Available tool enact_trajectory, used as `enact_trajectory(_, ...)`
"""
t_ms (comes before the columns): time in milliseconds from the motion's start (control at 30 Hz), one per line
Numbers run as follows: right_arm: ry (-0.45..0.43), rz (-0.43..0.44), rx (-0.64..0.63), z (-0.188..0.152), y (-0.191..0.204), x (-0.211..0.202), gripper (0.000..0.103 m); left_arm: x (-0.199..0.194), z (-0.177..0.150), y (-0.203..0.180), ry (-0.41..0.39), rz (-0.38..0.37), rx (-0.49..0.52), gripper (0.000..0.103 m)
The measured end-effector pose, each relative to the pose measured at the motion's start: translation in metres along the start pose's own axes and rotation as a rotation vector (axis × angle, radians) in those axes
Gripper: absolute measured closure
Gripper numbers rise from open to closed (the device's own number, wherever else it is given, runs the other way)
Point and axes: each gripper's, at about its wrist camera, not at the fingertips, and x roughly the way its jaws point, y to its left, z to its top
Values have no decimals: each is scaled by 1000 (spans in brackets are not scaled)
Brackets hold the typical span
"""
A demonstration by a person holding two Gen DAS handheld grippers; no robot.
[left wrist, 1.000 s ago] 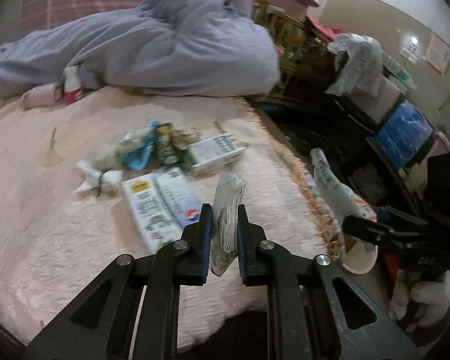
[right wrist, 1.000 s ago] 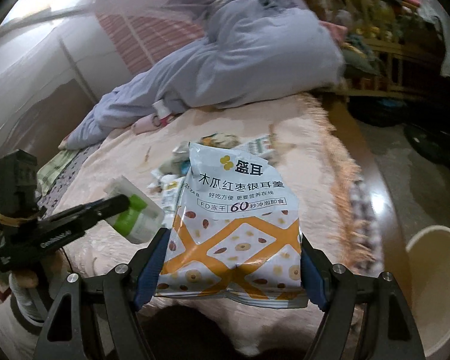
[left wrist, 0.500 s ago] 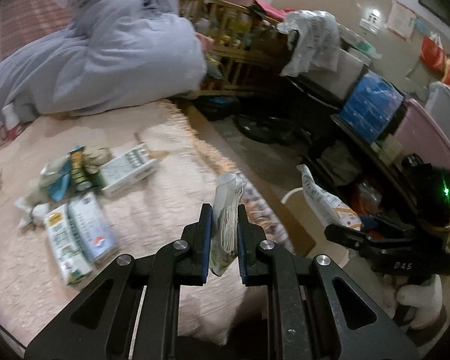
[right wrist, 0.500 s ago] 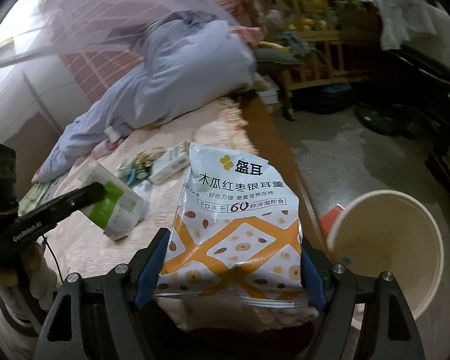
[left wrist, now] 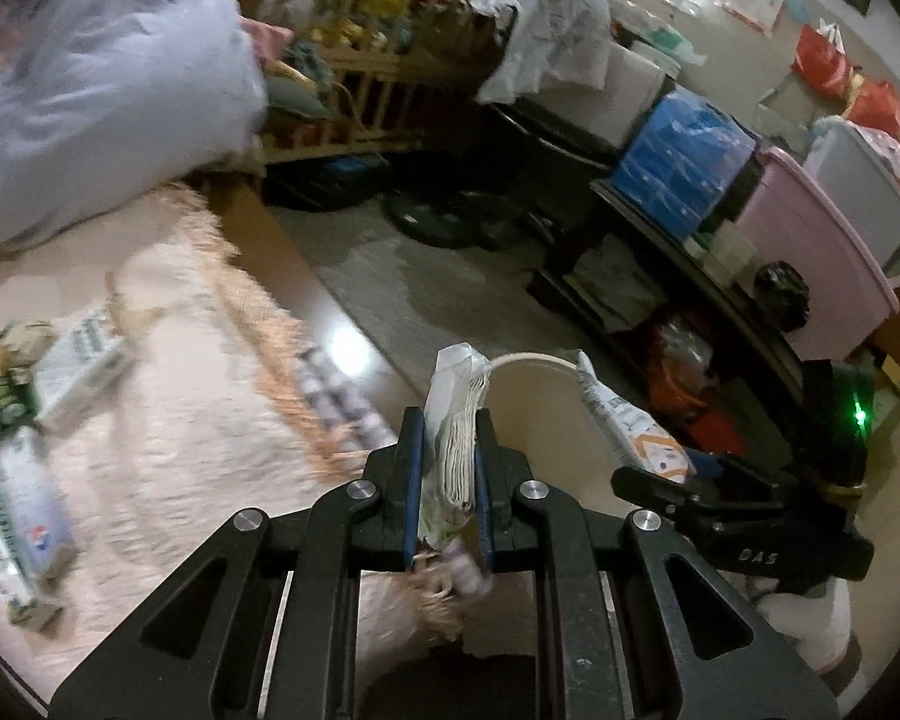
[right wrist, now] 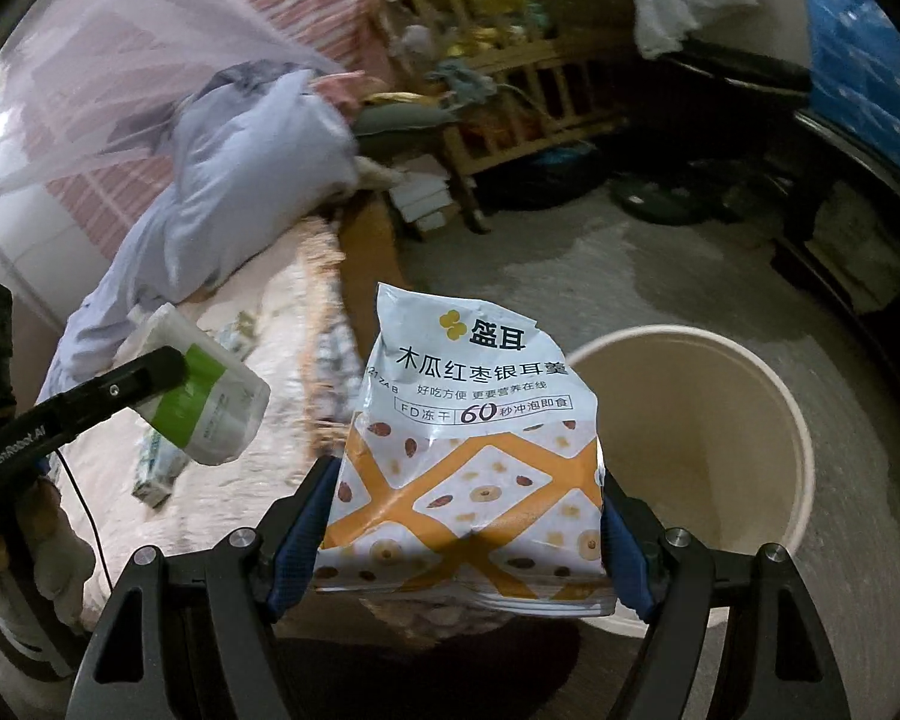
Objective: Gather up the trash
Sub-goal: 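Carry both items over the bucket and lower them toward its opening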
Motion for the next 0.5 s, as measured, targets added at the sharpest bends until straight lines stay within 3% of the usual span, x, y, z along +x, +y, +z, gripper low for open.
enact_trajectory(500,31,-65,163,-17,-80,15,26,71,6,-52,106,-55,71,91)
